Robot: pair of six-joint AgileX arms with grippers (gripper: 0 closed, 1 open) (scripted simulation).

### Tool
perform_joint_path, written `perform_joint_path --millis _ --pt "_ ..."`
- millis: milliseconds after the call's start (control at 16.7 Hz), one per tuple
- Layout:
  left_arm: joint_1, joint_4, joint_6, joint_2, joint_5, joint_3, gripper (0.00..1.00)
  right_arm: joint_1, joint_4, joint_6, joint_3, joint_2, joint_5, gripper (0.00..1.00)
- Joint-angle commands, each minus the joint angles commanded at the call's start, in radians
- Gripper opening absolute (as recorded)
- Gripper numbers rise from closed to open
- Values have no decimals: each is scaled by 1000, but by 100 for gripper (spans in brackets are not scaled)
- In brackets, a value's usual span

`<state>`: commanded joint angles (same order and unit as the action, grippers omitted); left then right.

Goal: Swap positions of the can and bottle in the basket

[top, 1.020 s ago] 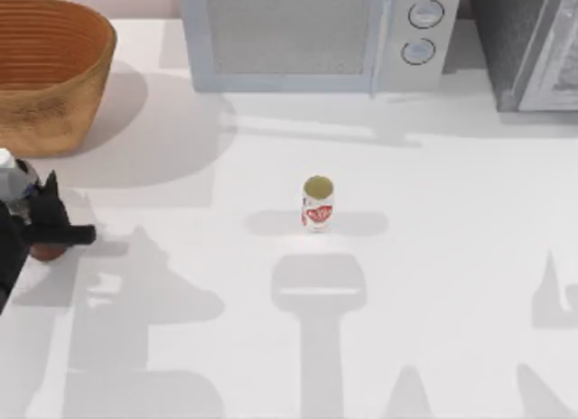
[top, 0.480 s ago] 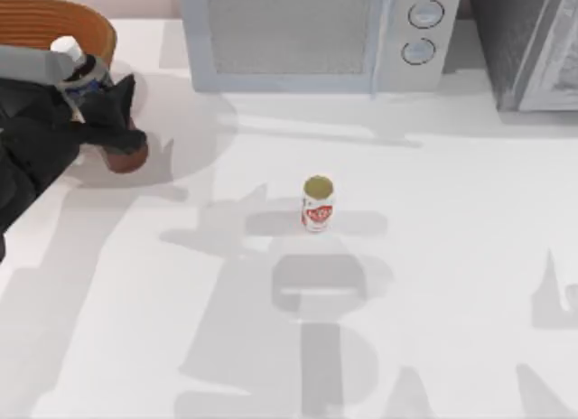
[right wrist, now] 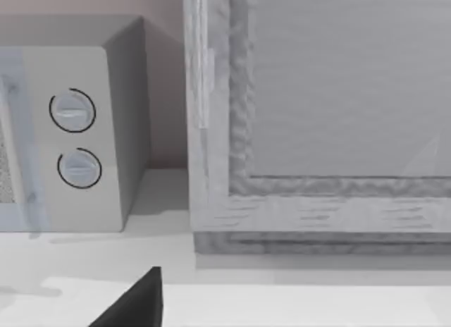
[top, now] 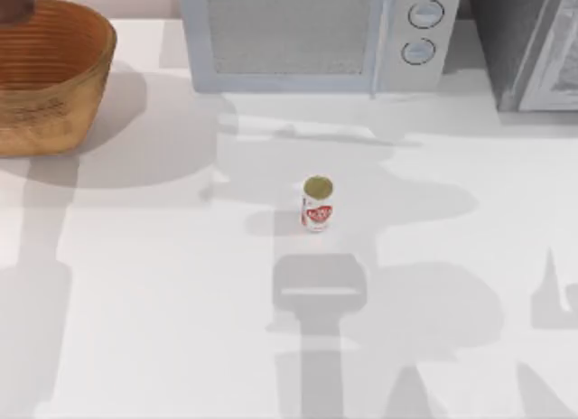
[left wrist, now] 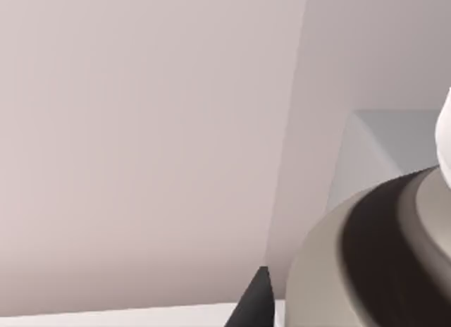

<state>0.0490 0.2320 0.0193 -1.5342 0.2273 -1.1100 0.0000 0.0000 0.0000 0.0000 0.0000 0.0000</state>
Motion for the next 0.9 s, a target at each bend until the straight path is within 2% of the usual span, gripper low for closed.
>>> perform_joint_path --millis 300,660,900 --pt "88 -130 -73 -19 -60 -134 0 0 0 0 0 0 0 100" --pt "83 -112 -74 -32 -62 -135 0 0 0 0 0 0 0 100" --pt "73 -12 -71 -168 -70 -158 0 0 0 0 0 0 0 100"
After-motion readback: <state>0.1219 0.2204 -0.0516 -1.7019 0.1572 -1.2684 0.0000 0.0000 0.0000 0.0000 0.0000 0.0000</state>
